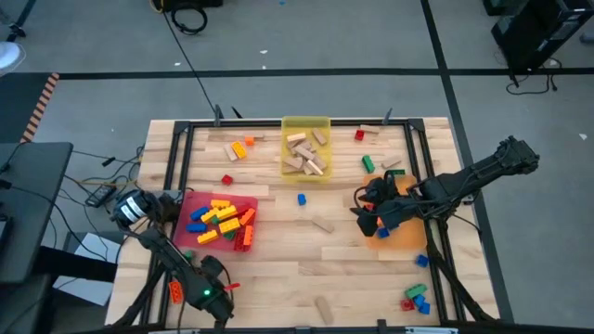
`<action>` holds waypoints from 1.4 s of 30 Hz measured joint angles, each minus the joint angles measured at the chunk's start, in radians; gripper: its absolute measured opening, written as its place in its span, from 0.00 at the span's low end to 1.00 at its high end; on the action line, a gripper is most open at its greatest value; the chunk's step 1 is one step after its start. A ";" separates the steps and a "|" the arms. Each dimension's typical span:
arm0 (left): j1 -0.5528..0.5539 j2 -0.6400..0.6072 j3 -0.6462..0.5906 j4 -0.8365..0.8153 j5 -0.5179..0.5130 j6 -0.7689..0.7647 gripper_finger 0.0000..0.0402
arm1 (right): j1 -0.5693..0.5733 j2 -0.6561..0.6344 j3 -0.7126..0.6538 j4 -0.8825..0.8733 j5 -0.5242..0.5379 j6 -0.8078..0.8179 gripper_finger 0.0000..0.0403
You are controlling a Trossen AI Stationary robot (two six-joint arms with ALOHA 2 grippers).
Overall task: Sort blocks by size
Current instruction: Put the 1 stud blue game piece into the orange bin
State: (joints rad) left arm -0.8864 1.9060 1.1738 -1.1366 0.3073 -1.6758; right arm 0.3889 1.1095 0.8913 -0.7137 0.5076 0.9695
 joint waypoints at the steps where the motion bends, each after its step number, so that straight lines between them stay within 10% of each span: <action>1: 0.000 0.000 -0.009 0.009 0.002 -0.005 0.64 | 0.000 0.000 0.000 0.007 0.000 0.000 0.61; 22: 0.016 -0.009 0.148 -0.051 -0.166 -0.036 0.64 | -0.004 0.000 0.000 0.040 0.024 -0.003 0.61; 42: 0.037 -0.009 0.027 -0.120 -0.211 -0.034 0.64 | 0.002 0.000 0.000 0.057 0.025 -0.001 0.61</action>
State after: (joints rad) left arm -0.8497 1.8973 1.2009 -1.2564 0.0961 -1.7101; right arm 0.3905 1.1099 0.8913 -0.6563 0.5323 0.9688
